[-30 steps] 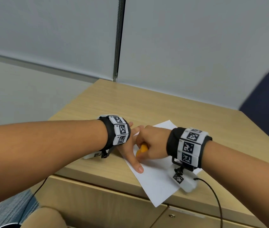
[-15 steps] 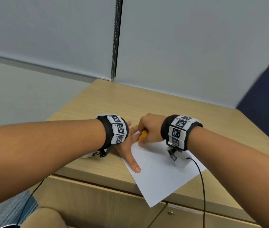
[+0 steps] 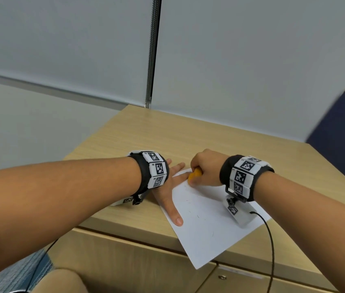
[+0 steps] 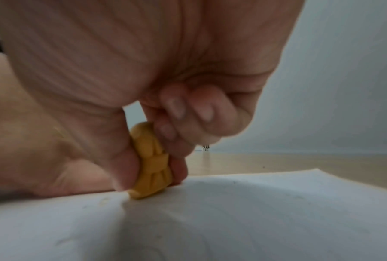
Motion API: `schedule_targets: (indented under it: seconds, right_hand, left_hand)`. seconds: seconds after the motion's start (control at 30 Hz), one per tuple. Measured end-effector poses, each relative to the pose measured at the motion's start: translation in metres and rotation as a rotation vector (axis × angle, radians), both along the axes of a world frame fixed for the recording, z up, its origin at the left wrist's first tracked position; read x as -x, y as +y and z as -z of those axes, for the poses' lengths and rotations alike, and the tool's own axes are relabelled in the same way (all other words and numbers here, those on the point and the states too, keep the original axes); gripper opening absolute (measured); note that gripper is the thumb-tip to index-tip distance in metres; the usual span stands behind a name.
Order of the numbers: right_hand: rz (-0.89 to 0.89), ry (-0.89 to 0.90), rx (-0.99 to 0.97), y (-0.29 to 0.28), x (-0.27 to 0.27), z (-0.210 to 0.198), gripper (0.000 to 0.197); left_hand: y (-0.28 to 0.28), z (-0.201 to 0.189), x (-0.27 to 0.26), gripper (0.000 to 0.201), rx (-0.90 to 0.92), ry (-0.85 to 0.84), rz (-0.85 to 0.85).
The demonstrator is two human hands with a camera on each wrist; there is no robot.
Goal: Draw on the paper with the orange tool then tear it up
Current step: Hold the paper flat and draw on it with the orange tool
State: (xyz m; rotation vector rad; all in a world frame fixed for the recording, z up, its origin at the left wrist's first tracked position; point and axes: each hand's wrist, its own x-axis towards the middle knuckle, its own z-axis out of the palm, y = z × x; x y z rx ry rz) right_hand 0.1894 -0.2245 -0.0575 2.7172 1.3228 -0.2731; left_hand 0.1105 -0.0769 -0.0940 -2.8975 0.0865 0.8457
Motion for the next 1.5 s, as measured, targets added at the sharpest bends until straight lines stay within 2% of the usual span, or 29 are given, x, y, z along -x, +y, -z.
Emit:
schedule_targets:
  seconds: [0.1,0.27,0.37,0.47,0.6,0.77,0.83,0.93,1.03,1.17,1.27,1.4,1.5]
  right_hand:
    - [0.101,-0.006,-0.044,-0.024,-0.001,-0.003,0.029]
    - [0.271,-0.045,0.092,-0.066,0.011,0.000,0.032]
    - [0.305,-0.003,0.101,-0.067,0.021,0.006,0.033]
    - [0.316,-0.001,0.059,-0.060,0.020,0.005,0.036]
    - [0.236,0.045,0.058,-0.059,0.013,0.005,0.042]
    - [0.094,0.109,0.062,-0.062,0.008,0.003,0.037]
    - [0.028,0.118,0.058,-0.061,0.009,0.005,0.038]
    - [-0.047,0.072,-0.029,-0.057,0.013,0.004,0.036]
    - [-0.030,0.052,-0.098,-0.052,0.014,-0.005,0.030]
    - [-0.026,0.065,-0.039,-0.042,0.024,-0.006,0.028]
    - [-0.111,0.133,0.028,-0.033,0.041,0.002,0.029]
    - [-0.237,0.193,0.081,-0.023,0.055,0.002,0.031]
    - [-0.194,0.095,0.037,-0.009,0.035,-0.003,0.029]
  left_hand:
    - [0.001,0.002,-0.003,0.146,-0.010,-0.017,-0.003]
    - [0.001,0.003,-0.002,0.149,-0.017,-0.031,0.012]
    - [0.003,0.004,0.000,0.150,-0.001,-0.035,0.009]
    - [-0.003,0.010,0.007,0.140,0.028,-0.056,-0.039]
    - [-0.019,0.005,0.028,0.125,0.021,-0.031,-0.064]
    - [-0.033,-0.016,0.056,0.127,-0.014,-0.006,0.010]
    - [-0.029,-0.029,0.050,0.125,0.024,0.003,0.016]
    - [-0.012,-0.042,0.028,0.133,0.042,-0.016,0.069]
    - [0.001,-0.035,0.004,0.143,0.015,-0.012,0.068]
    - [0.001,-0.014,-0.003,0.149,0.014,0.033,0.065]
    - [0.000,0.003,-0.002,0.153,0.029,-0.005,0.068]
    - [-0.001,0.007,-0.004,0.153,0.024,-0.015,0.070]
    - [0.002,0.007,-0.007,0.156,0.030,-0.006,0.047]
